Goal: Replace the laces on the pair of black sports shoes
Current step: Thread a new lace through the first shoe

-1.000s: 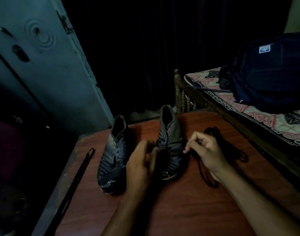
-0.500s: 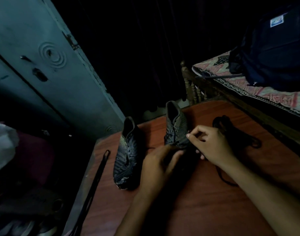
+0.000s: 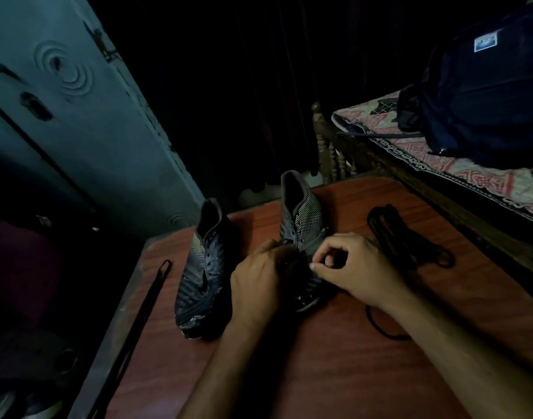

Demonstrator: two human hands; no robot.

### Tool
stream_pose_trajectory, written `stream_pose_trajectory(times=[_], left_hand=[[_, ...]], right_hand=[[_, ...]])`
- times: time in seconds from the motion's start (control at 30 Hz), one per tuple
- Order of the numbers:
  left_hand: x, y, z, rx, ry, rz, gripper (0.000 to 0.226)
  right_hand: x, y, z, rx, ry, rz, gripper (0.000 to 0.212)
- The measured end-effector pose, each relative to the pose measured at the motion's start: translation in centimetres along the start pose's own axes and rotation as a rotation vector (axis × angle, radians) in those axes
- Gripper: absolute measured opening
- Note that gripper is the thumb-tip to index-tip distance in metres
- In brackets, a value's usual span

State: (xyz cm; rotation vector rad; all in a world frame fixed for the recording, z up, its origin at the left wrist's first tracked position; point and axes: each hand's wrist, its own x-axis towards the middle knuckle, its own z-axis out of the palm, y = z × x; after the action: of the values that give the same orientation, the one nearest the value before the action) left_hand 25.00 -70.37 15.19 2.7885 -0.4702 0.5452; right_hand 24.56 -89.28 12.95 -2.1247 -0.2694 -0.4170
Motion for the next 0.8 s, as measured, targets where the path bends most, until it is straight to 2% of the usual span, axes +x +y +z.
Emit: stream_pose_trajectory(times=[0.13,0.3,0.47,0.63,0.73,0.8], left_hand=[[0.0,-0.6,1.3,-0.085,0.067,-0.053,0.025],[-0.4,-0.9,2.6,-0.160,0.147,-0.092,0.014],[-0.1,-1.2,2.8,-0.260,0.156,-0.154,0.008],[-0.4,-1.4,2.8,-0.377,0.181,-0.193,0.012],[-0.6,-1.6,2.9,-0.425,0.187,-0.184,0.013],[-0.5,-1.6,3.0,-0.452,0.159,-0.184,0.012]], right_hand=[[0.1,0.0,0.1,-0.009,0.000,-0.009,0.016],[0.3,-0.2,0.3,-0.068,-0.015,-0.043,0.009],[2.1,-1.3,0.4,-0.199,-0.064,-0.013,0.017],[4.1,-2.7,0.4,-0.345,-0.124,-0.064,0.006],[4.6,-2.8,1.2,-0.517,-0.188,-0.119,0.022],[4.7,-2.4,1.7,-0.603,-0.168,-0.172,0.027]])
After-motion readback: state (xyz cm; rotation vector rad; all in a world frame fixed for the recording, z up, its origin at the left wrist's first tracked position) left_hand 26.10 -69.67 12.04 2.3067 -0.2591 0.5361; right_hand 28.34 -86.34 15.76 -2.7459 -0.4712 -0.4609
